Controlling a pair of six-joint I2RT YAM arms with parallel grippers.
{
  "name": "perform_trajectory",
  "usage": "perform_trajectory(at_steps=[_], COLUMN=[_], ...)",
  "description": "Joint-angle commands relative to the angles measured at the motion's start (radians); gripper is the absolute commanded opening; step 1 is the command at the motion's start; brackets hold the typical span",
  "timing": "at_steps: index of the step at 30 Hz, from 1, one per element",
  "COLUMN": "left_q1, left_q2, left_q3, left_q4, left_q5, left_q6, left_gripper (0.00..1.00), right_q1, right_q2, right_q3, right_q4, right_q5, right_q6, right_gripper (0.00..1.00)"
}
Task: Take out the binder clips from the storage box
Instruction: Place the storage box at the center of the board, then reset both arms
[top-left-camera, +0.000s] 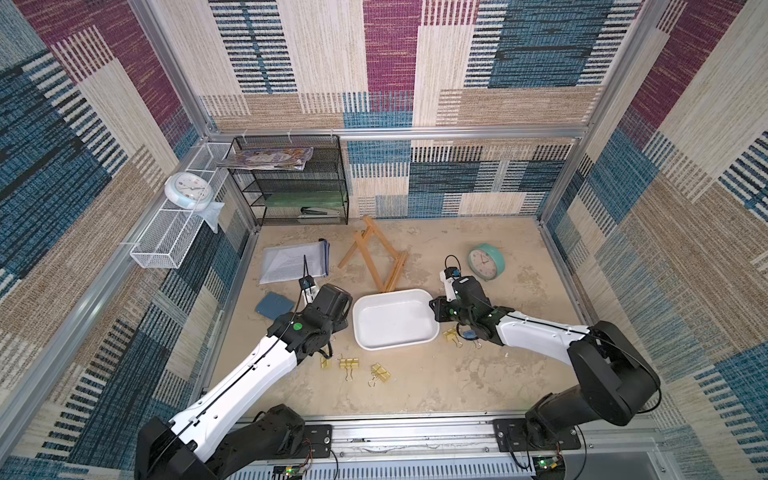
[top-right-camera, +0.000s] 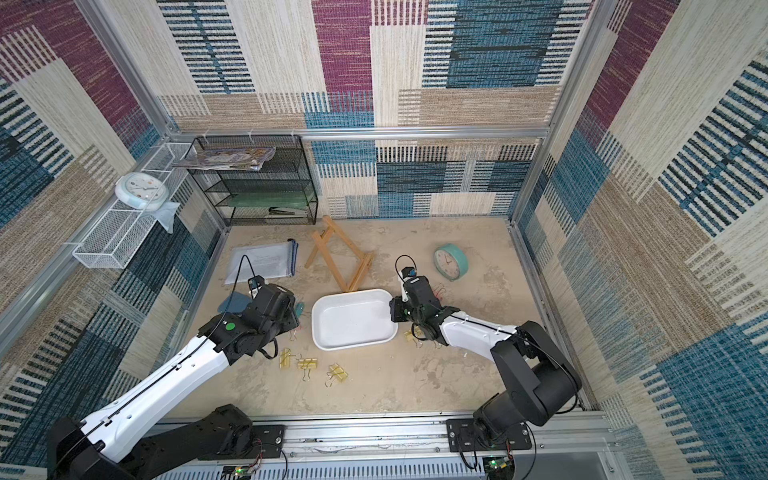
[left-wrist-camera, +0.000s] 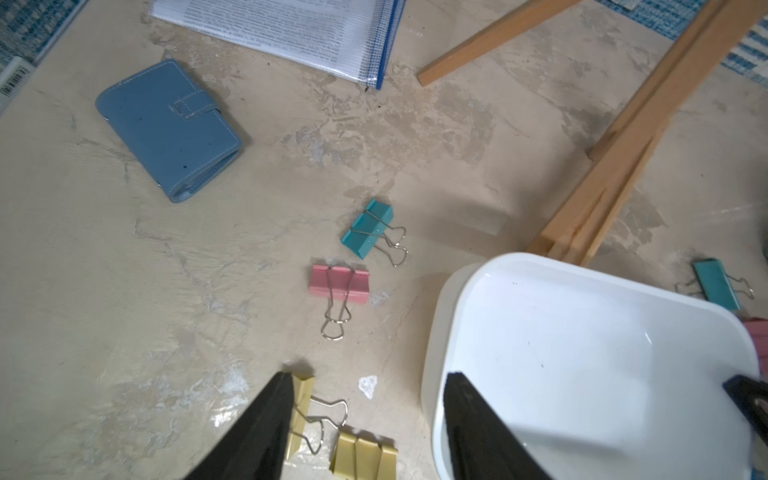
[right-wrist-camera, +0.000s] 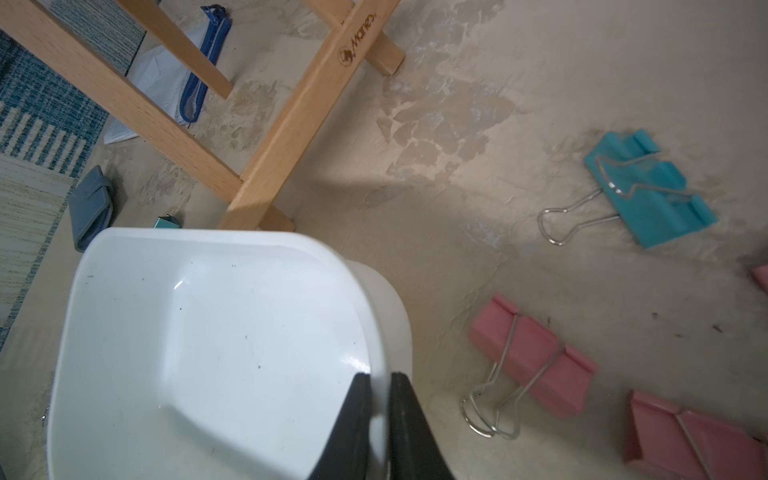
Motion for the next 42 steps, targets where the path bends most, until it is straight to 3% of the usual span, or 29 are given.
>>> perform_trajectory(at_steps=[1, 4, 9, 11, 14, 17, 19, 23, 28, 35, 37, 39, 41, 42], left_q1=[0.051, 0.108, 0.19, 0.198, 0.204, 0.207, 0.228, 0.313, 0.351, 0.399, 0.416, 0.459, 0.509, 0.516], left_q2=[0.003, 0.002, -0.002, 0.003, 0.018, 0.072, 0.121, 0.204, 0.342, 0.435, 0.407, 0.438, 0.44, 0.44], left_q3=[0.006, 0.009, -0.016, -0.04, -0.105, -0.223, -0.277, -0.348, -0.441, -0.498, -0.481, -0.475, -0.406, -0.417], left_q4=[0.038, 0.059, 0.182, 0.268, 0.48, 0.783, 0.941, 1.094, 1.397, 1.619, 1.532, 1.555, 1.403, 1.435], left_q5=[0.002, -0.041, -0.188, -0.314, -0.422, -0.486, -0.485, -0.313, -0.12, -0.032, -0.011, -0.01, 0.075, 0.092], left_q6=[0.076, 0.112, 0.223, 0.282, 0.456, 0.677, 0.752, 0.744, 0.821, 0.851, 0.819, 0.77, 0.727, 0.729], left_gripper=[0.67, 0.76, 0.88, 0.99, 0.99, 0.99, 0.99, 0.99, 1.0, 0.99, 0.99, 0.99, 0.99, 0.99], right_q1=[0.0, -0.001, -0.015, -0.046, -0.155, -0.324, -0.418, -0.553, -0.581, -0.586, -0.586, -0.586, -0.586, -0.586], right_q2=[-0.024, -0.109, -0.308, -0.383, -0.433, -0.367, -0.286, -0.144, -0.02, 0.008, 0.016, 0.014, 0.016, 0.014], right_q3=[0.024, 0.049, 0.041, -0.031, -0.193, -0.298, -0.292, -0.338, -0.471, -0.508, -0.479, -0.478, -0.481, -0.479], right_q4=[-0.076, -0.139, -0.162, -0.051, 0.267, 0.483, 0.495, 0.651, 1.053, 1.121, 1.077, 1.074, 1.077, 1.075], right_q5=[0.014, 0.11, 0.481, 0.661, 0.774, 0.756, 0.753, 0.561, 0.341, 0.2, 0.233, 0.232, 0.234, 0.233], right_q6=[0.004, -0.026, -0.164, -0.264, -0.435, -0.475, -0.423, -0.401, -0.454, -0.512, -0.502, -0.501, -0.498, -0.498], right_gripper=[0.29, 0.41, 0.68, 0.8, 0.94, 0.95, 0.97, 0.98, 0.98, 0.98, 0.99, 0.99, 0.99, 0.99])
